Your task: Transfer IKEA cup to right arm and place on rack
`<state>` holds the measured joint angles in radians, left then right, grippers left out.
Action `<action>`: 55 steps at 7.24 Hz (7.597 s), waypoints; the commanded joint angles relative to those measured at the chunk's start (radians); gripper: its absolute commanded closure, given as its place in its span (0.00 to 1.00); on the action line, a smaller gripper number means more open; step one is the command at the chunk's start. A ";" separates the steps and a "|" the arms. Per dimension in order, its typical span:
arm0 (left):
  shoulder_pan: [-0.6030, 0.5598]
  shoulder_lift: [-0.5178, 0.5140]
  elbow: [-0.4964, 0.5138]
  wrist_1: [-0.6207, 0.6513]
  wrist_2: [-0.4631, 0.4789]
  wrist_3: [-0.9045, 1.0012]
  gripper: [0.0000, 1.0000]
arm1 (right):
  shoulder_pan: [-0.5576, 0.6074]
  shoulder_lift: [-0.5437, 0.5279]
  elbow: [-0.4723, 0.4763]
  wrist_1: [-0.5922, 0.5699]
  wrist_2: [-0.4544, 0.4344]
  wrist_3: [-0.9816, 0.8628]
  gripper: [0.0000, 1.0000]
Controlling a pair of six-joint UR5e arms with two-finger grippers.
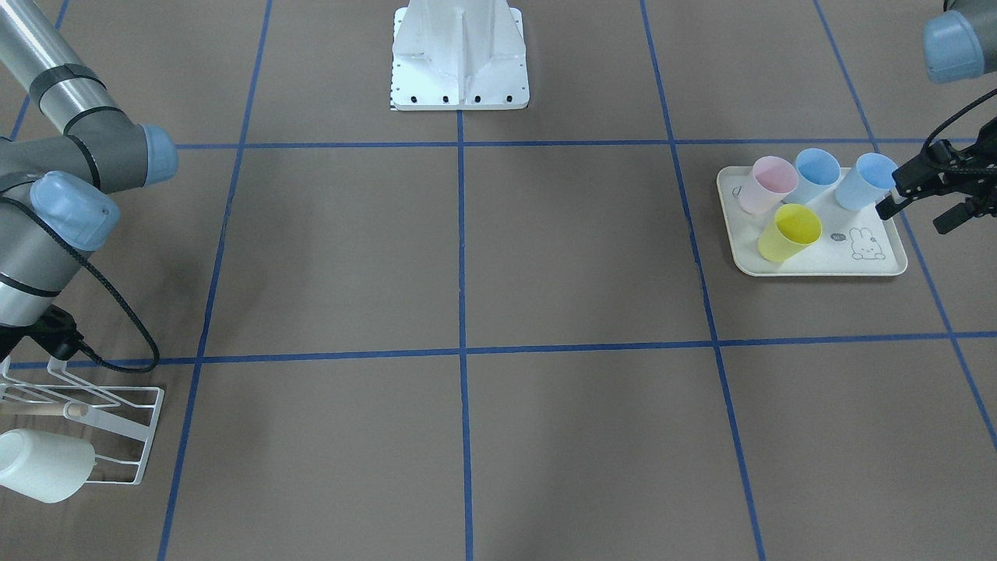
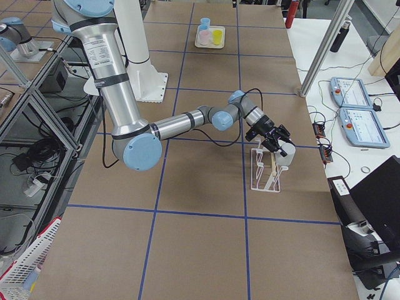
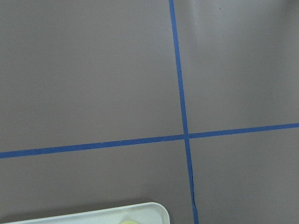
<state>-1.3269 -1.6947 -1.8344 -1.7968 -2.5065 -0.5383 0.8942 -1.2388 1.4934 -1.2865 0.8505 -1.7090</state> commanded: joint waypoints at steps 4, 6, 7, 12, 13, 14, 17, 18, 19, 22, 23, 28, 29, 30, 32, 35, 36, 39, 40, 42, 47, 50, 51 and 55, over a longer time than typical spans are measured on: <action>0.000 0.000 0.009 -0.001 0.000 0.001 0.00 | -0.040 0.010 -0.022 0.001 -0.042 0.020 0.47; 0.000 0.000 0.010 0.001 0.000 0.001 0.00 | -0.049 0.041 -0.056 0.000 -0.042 0.045 0.37; 0.000 0.000 0.010 0.001 0.000 0.001 0.00 | -0.049 0.045 -0.068 0.001 -0.041 0.043 0.27; 0.000 0.000 0.009 -0.001 0.000 0.000 0.00 | -0.043 0.082 -0.053 -0.002 -0.030 0.046 0.01; 0.000 0.001 0.000 -0.001 0.000 0.001 0.00 | -0.026 0.102 -0.038 -0.004 0.014 0.110 0.01; 0.000 0.004 -0.008 0.001 0.001 0.011 0.00 | 0.006 0.102 -0.009 -0.005 0.112 0.218 0.01; 0.000 0.042 -0.069 -0.006 0.187 0.070 0.00 | 0.045 0.087 0.099 -0.011 0.440 0.833 0.01; 0.006 0.067 -0.083 -0.006 0.233 0.090 0.00 | 0.045 0.084 0.137 -0.010 0.570 1.108 0.01; 0.008 0.072 -0.083 -0.007 0.226 0.077 0.00 | 0.043 0.082 0.181 -0.010 0.679 1.376 0.01; 0.206 0.079 -0.077 -0.083 0.326 -0.091 0.00 | 0.037 0.102 0.235 -0.011 0.888 1.919 0.01; 0.277 0.126 -0.071 -0.091 0.394 -0.106 0.00 | 0.032 0.101 0.269 -0.020 0.895 1.954 0.01; 0.339 0.193 0.003 -0.156 0.382 -0.161 0.00 | 0.012 0.131 0.334 -0.116 1.003 2.249 0.01; 0.342 0.193 0.036 -0.208 0.379 -0.170 0.00 | 0.012 0.131 0.335 -0.116 1.006 2.249 0.01; 0.345 0.193 0.049 -0.234 0.377 -0.175 0.00 | 0.012 0.131 0.338 -0.116 1.006 2.249 0.01; 0.347 0.197 0.049 -0.239 0.310 -0.164 0.00 | 0.012 0.130 0.340 -0.116 1.006 2.249 0.01; 0.350 0.204 0.056 -0.237 0.308 -0.161 0.66 | 0.012 0.130 0.341 -0.116 1.007 2.249 0.01; 0.353 0.204 0.058 -0.236 0.308 -0.161 0.91 | 0.012 0.130 0.340 -0.116 1.007 2.249 0.01; 0.357 0.204 0.052 -0.222 0.307 -0.161 1.00 | 0.011 0.130 0.340 -0.111 1.009 2.240 0.01; 0.356 0.201 0.046 -0.214 0.251 -0.161 1.00 | 0.009 0.131 0.338 -0.108 1.010 2.234 0.00; 0.290 0.191 0.027 -0.205 0.180 -0.163 1.00 | 0.000 0.142 0.332 -0.035 0.998 2.231 0.00; 0.170 -0.043 -0.085 -0.035 0.088 -0.490 1.00 | -0.066 0.229 0.307 0.204 0.899 2.244 0.01; 0.172 -0.199 -0.092 -0.047 -0.027 -0.800 1.00 | -0.174 0.242 0.257 0.452 0.694 2.234 0.01; 0.172 -0.274 -0.091 -0.047 -0.060 -0.930 1.00 | -0.220 0.245 0.242 0.561 0.691 2.202 0.01; 0.175 -0.399 -0.091 -0.058 -0.174 -1.199 1.00 | -0.307 0.334 0.246 0.585 0.684 2.034 0.01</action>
<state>-1.1532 -2.0719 -1.9265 -1.8494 -2.6374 -1.6801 0.6019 -0.9220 1.7367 -0.7069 1.5385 0.3530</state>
